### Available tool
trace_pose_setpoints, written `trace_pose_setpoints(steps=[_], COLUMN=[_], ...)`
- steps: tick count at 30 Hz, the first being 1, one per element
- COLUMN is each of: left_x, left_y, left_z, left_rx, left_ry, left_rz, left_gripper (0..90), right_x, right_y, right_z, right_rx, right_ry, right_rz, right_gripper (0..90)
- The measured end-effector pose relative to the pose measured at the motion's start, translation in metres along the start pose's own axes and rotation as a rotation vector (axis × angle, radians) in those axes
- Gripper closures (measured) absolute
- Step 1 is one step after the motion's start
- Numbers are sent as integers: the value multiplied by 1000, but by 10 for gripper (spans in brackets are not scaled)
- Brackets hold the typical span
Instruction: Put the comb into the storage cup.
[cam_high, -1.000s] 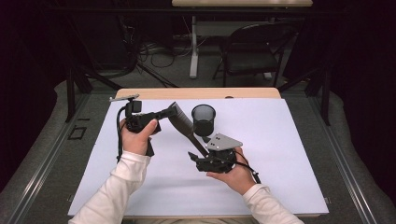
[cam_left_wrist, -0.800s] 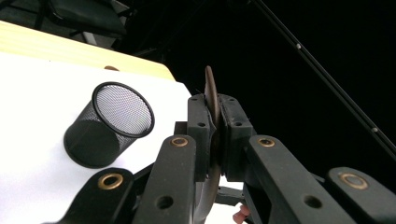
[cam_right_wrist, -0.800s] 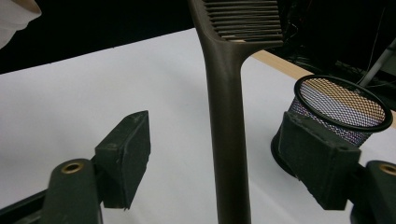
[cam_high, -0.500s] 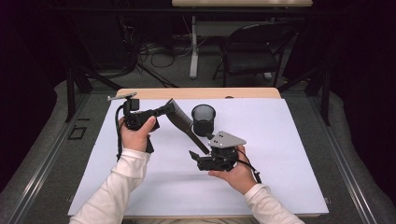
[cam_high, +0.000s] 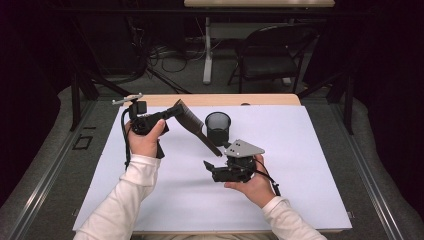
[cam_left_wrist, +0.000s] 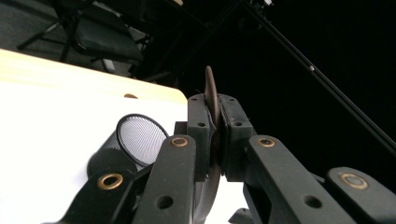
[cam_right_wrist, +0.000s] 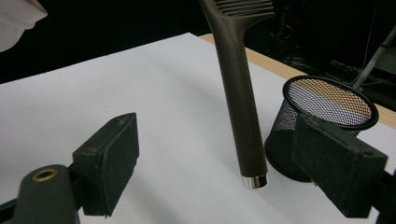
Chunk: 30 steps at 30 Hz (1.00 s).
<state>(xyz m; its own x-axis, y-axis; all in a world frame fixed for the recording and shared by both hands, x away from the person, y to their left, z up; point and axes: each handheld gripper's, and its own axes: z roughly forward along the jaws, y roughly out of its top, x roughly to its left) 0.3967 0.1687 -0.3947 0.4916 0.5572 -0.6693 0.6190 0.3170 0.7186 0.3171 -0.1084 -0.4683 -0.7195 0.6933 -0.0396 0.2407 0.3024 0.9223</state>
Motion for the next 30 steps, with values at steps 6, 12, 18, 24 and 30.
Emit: trace_pose_setpoints(steps=[6,12,18,24,30], left_x=[-5,-10,-18,-23,-27], left_y=[8,14,21,27,34], left_z=[3,7,11,16,20], left_rx=[-28,-39,-54,-57,-71], left_ry=[13,23,43,66,96], left_rz=[24,40,80,91,113], left_gripper=[853,852,852,853,853], right_x=[-1,-2,-2,-4,-8], right_y=[0,0,-1,-1,-1], right_z=[-1,-2,-2,-2,-5], right_rx=[1,-1,-1,3,-8], right_ry=[-7,-12,-19,-24,-32], right_rz=[2,7,7,11,18], right_gripper=[152,152,153,153,153])
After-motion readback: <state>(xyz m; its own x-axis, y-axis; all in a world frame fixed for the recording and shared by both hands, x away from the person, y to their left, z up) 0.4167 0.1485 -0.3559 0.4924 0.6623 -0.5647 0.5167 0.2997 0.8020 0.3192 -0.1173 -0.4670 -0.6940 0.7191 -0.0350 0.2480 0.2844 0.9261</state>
